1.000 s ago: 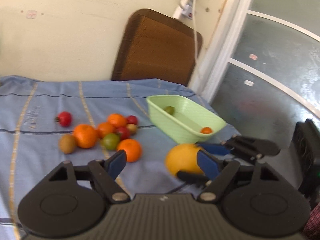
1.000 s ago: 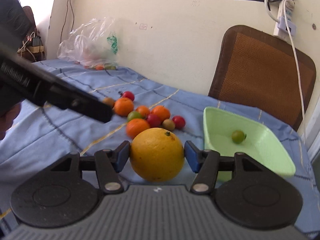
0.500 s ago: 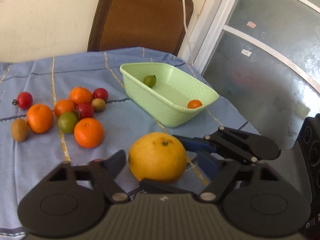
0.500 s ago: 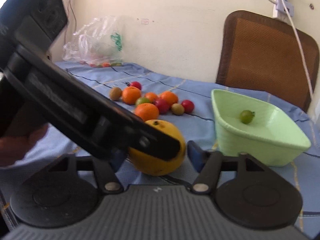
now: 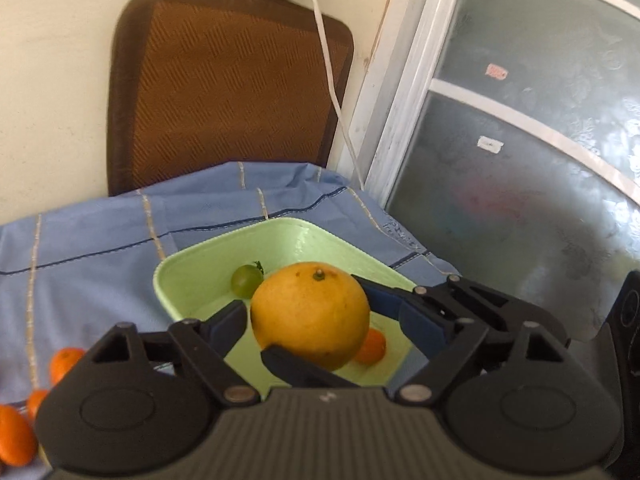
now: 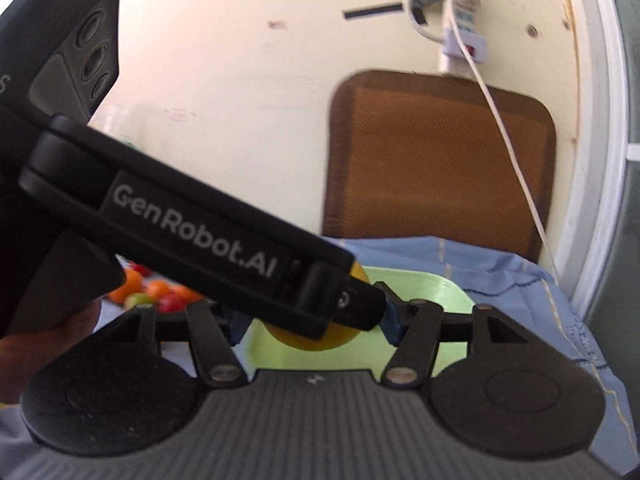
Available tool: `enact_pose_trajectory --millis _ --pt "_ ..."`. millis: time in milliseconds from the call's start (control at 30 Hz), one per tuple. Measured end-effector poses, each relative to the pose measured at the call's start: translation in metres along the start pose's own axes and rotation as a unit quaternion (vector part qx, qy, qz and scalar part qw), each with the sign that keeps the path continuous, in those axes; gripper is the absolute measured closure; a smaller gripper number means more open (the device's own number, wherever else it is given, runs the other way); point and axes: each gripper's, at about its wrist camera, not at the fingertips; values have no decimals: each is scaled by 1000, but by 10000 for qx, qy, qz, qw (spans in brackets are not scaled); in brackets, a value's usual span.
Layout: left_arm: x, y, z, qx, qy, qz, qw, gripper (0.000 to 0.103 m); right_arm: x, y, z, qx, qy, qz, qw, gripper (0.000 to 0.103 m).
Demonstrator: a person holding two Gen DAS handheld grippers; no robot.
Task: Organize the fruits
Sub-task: 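Grasp the grapefruit with the right gripper and carry it over the bowl, then open the right gripper to drop the grapefruit into the bowl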
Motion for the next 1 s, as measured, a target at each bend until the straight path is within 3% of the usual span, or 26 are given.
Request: enact_pose_trajectory --millis 133,233,367,467,633,767,900,1000 --pt "-1 -17 5 273 -115 -42 9996 12 -3 -13 17 -111 -280 -263 9992 38" --pt "-4 -14 1 355 15 36 9994 4 -10 -14 17 -98 -420 -411 9982 37" --pt "-8 9 -9 404 329 325 9981 4 -18 -4 8 -135 -246 -211 9994 37" --pt "-16 43 -19 696 413 623 9948 4 -19 7 8 -258 -305 50 9992 37" --pt "-48 98 -36 1804 471 700 9800 3 -14 21 16 -234 -888 456 9947 40" --pt "-83 131 -66 2374 963 464 9655 3 -14 33 3 96 -1281 584 9900 58" --pt "-109 145 -89 2879 1149 166 9506 3 -19 38 -40 493 -1096 170 9926 64" --pt "-123 149 -97 2909 1211 170 9489 3 -24 29 -72 802 -864 -317 9925 64"
Point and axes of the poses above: each gripper's, at about its wrist camera, not at the fingertips, and y roughly against the way its jaws point, z to its right, x to its top, and after that the axes turned 6 degrees about -y, right-handed
